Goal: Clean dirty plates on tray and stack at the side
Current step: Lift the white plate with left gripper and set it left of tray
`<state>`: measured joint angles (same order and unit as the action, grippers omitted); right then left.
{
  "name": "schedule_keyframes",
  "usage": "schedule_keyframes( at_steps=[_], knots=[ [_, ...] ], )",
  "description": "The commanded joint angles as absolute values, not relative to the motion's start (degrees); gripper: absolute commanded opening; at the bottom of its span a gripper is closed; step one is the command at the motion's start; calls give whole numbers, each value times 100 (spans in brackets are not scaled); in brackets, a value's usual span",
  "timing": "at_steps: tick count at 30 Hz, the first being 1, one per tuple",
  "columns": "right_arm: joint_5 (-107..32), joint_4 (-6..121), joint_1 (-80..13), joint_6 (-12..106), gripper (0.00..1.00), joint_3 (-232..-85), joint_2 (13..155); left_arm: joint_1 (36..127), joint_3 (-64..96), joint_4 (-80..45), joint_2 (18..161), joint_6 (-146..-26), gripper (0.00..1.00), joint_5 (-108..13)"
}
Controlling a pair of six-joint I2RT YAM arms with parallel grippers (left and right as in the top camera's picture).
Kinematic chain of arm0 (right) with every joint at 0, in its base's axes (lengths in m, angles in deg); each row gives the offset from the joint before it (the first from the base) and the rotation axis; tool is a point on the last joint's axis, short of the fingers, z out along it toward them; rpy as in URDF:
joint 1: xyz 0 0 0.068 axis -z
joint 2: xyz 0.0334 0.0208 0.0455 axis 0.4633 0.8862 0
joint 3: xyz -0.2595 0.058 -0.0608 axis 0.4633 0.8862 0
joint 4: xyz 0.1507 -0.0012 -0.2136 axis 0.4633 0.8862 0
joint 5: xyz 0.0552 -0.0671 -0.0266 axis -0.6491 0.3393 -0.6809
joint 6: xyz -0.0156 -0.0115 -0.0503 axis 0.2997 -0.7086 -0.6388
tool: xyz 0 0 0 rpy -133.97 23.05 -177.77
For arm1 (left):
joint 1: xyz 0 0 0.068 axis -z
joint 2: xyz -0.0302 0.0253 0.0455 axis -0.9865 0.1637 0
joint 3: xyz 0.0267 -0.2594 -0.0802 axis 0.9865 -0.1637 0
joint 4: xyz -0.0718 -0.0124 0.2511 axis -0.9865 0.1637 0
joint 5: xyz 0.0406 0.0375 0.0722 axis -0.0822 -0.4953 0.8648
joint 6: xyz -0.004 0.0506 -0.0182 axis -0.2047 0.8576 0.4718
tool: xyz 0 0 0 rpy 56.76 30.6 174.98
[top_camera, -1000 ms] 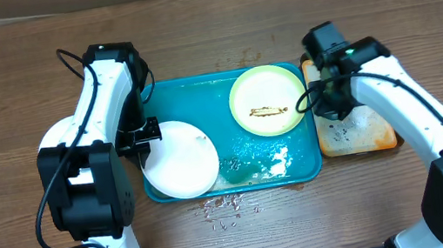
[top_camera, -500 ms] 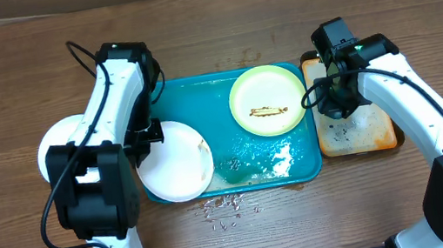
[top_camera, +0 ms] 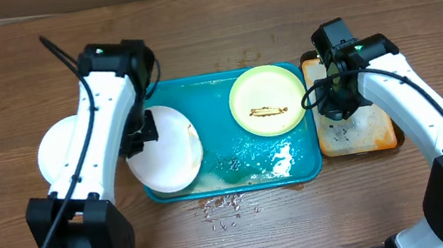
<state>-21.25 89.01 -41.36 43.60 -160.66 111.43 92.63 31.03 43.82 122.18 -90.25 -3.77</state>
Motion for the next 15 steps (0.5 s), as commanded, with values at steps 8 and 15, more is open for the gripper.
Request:
schedule_keyframes(
  at_steps=[8,15],
  knots=[
    [-2119,8961,-4123,4356,4,-16105,11132,9523,3166,4531,12524,-8190,4,-1140],
    [-2121,8985,-4123,4356,4,-16105,11132,9510,3166,4533,12524,-7773,4,-1903]
  ],
)
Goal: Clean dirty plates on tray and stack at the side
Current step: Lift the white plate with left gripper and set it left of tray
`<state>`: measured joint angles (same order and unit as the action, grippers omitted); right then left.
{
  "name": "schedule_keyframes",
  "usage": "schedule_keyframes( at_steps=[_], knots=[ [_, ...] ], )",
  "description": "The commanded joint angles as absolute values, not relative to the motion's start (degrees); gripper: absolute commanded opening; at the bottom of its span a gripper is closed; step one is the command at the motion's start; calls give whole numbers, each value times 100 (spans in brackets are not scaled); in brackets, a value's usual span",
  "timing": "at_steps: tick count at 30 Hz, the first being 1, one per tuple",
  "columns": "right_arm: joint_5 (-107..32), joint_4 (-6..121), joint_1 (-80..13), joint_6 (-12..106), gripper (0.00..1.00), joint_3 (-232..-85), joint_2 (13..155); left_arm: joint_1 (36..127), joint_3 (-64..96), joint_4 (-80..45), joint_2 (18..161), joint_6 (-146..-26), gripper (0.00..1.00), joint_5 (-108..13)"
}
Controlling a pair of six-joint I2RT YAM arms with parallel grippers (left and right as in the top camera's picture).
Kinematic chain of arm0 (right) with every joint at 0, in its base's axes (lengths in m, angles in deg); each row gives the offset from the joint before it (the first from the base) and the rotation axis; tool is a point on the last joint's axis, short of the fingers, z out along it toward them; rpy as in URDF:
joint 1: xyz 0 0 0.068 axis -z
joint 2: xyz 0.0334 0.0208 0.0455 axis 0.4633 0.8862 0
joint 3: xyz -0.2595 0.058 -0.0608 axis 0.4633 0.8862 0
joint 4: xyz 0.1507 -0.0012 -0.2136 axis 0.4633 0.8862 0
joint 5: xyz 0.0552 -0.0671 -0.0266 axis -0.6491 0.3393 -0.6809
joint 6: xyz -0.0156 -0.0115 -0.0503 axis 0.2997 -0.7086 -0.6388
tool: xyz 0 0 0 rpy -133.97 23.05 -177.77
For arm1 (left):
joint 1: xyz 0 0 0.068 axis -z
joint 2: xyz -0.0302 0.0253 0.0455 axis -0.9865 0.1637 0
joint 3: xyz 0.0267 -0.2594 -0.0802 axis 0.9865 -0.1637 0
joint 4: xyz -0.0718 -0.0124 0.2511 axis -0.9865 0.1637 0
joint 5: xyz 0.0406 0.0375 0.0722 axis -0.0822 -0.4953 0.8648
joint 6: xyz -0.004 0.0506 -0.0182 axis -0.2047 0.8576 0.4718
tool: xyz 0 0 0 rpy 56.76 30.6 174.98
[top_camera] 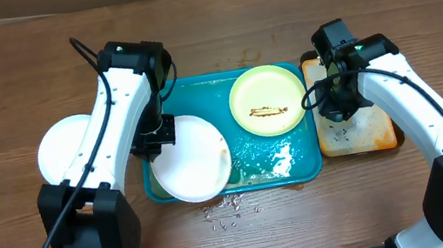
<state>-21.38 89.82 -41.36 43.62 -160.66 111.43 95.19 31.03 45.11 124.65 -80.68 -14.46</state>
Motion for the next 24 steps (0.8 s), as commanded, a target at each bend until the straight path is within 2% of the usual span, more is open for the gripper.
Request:
schedule_keyframes(
  at_steps=[1,14,19,24],
  knots=[
    [-2121,8995,-4123,4356,4,-16105,11132,9510,3164,4533,12524,-7782,4,-1909],
    [-2121,9046,-4123,4336,4,-16105,11132,9501,3164,4456,12524,-7773,4,-1905],
    [-2121,9044,-4123,4336,4,-16105,11132,9490,3142,3536,12524,-7751,4,-1122],
    [-2121,9046,-4123,4336,4,-16105,11132,9484,2842,2277,12527,-6953,4,-1028]
  ],
)
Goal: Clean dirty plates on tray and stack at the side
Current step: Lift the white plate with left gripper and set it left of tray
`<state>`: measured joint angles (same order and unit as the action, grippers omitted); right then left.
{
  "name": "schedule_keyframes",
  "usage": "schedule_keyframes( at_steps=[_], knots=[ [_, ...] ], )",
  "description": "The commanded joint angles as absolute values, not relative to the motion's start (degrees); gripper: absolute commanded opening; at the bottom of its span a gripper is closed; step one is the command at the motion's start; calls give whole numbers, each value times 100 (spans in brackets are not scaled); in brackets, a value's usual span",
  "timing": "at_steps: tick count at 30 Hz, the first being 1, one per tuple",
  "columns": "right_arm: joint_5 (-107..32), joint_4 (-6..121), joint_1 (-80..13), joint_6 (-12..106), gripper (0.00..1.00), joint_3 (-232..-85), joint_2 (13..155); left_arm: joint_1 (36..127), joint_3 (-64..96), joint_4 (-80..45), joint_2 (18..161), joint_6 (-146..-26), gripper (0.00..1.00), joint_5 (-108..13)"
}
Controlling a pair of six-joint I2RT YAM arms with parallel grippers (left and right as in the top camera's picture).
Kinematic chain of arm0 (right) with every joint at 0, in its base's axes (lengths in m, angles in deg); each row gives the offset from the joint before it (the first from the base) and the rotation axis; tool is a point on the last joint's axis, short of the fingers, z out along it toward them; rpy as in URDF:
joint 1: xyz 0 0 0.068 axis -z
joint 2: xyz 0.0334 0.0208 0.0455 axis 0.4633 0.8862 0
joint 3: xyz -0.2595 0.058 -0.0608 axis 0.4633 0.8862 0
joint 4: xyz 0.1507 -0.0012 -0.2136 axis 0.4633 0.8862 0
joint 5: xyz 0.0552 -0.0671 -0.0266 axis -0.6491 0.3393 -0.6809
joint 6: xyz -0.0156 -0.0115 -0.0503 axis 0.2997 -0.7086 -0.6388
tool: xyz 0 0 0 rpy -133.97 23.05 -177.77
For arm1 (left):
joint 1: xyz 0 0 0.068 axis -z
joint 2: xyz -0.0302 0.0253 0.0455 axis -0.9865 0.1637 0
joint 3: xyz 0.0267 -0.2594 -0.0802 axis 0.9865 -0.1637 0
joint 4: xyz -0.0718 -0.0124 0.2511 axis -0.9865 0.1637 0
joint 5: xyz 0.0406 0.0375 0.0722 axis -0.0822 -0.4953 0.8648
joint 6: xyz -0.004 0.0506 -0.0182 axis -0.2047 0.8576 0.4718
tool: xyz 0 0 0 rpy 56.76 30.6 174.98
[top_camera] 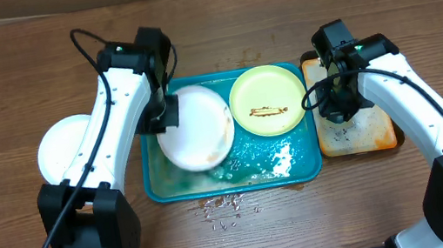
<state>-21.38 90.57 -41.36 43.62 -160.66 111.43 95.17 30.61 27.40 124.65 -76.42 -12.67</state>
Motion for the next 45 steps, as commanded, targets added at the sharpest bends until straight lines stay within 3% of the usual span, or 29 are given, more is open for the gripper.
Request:
schedule_keyframes(
  at_steps=[1,9,19,20,22,24,27,31,36,38,45],
  knots=[
    [-2123,9048,-4123,4336,4,-16105,11132,9484,2740,2111,12527,-6824,4,-1015],
    [-2121,9054,-4123,4336,4,-16105,11132,9464,1568,1186,12527,-6468,4,-644],
    [-2145,9085,-4123,4338,4,-16105,11132,9302,1448,686,12527,-6676,9,-690],
    [-2145,9089,-4123,4338,4,-16105,11132,9296,1448,701,12527,-6686,14,-779],
    [-2145,9089,-4123,4338,4,-16105,11132,9296,1448,810,12527,-6697,47,-1028],
    [-2145,9087,-4123,4338,4,-16105,11132,9296,1448,955,12527,-6796,49,-1271],
    [-2145,9087,-4123,4338,4,-16105,11132,9296,1448,1280,12527,-6909,67,-1649],
    [-2143,9092,-4123,4338,4,-16105,11132,9296,1409,1847,12527,-7690,74,-1708],
    [-2143,9072,-4123,4338,4,-16105,11132,9296,1223,2013,12527,-8717,71,-1710],
    [-2145,9065,-4123,4338,4,-16105,11132,9298,1039,1844,12527,-8973,65,-1708],
    [-2143,9063,-4123,4336,4,-16105,11132,9298,346,966,12527,-9502,63,-1715]
  ],
)
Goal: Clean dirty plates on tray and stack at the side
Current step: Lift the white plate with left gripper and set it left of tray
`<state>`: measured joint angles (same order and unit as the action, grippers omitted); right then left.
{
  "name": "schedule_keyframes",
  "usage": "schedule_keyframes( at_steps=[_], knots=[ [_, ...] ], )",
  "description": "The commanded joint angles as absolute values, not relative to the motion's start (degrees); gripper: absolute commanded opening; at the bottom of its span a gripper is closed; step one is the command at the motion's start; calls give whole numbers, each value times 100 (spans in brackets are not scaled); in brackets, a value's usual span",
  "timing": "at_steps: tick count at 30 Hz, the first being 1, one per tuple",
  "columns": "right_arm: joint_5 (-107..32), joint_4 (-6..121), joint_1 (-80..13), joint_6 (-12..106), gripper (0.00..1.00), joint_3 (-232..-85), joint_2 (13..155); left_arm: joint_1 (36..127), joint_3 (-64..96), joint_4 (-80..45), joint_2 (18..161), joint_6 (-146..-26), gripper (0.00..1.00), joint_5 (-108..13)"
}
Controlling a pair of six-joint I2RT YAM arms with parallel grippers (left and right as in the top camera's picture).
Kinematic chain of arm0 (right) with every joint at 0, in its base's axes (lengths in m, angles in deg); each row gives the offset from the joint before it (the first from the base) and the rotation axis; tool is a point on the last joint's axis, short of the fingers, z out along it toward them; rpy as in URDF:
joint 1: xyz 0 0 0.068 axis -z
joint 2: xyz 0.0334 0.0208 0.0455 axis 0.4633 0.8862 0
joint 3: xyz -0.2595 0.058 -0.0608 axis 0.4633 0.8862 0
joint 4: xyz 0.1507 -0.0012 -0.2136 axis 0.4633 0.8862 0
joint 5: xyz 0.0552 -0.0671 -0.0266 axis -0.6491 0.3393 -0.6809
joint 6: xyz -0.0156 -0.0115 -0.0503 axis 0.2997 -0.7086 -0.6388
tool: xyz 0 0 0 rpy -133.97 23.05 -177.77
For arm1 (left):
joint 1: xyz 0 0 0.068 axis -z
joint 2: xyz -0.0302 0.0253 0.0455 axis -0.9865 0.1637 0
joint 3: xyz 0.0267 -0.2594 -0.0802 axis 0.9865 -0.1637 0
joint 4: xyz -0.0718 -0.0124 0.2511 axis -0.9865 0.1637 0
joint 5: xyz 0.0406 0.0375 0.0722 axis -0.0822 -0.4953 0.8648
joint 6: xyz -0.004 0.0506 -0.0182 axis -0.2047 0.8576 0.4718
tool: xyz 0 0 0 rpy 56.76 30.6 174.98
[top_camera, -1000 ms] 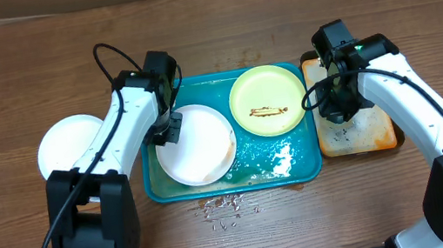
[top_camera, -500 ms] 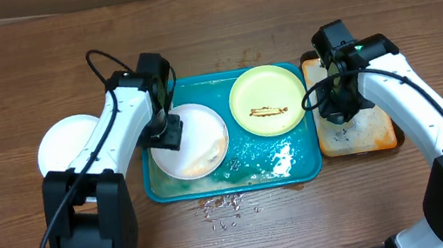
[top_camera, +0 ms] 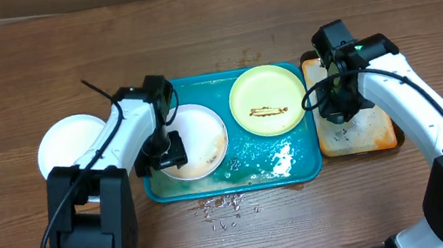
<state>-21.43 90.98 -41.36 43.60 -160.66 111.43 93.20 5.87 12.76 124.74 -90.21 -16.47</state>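
Note:
A white plate [top_camera: 199, 140] with a brown smear lies face up in the left half of the teal tray [top_camera: 299, 174]. My left gripper [top_camera: 168, 154] sits at the plate's left rim, shut on it. A yellow-green plate [top_camera: 265, 91] with a brown streak lies in the tray's far right corner. My right gripper [top_camera: 338, 112] hangs over the far left part of the orange-and-white sponge [top_camera: 368, 133], which lies right of the tray. Its fingers are hidden under the wrist. A white plate [top_camera: 62, 148] rests on the table left of the tray.
The tray floor is wet and shiny near its front right [top_camera: 282, 161]. Crumbs and droplets [top_camera: 225, 207] lie on the wooden table just in front of the tray.
The white plate was held tilted over the tray's far left, its clean side up. It now lies flat, lower and nearer the front, smear showing. The left gripper moved toward the front. The right arm has not moved.
The left gripper held the white plate tilted over the tray's front left corner. Then the plate hung over the front edge, farther right. Then it was over the far left of the tray. Now it lies flat in the tray's left half.

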Motion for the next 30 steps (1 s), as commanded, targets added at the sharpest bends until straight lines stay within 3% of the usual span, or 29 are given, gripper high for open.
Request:
schedule_keyframes(
  at_steps=[1,8,11,17,20,30],
  knots=[
    [-2143,9054,-4123,4338,4,-16105,11132,9298,314,869,12527,-9502,61,-1712],
    [-2143,9050,-4123,4338,4,-16105,11132,9296,303,533,12527,-9491,26,-1704],
    [-2143,9048,-4123,4338,4,-16105,11132,9296,301,513,12527,-9491,19,-1702],
    [-2143,9052,-4123,4338,4,-16105,11132,9296,301,513,12527,-9471,15,-1643],
    [-2145,9070,-4123,4338,4,-16105,11132,9294,303,507,12527,-9473,4,-1616],
    [-2143,9094,-4123,4338,4,-16105,11132,9114,729,880,12422,-9473,4,-1288]
  ],
)
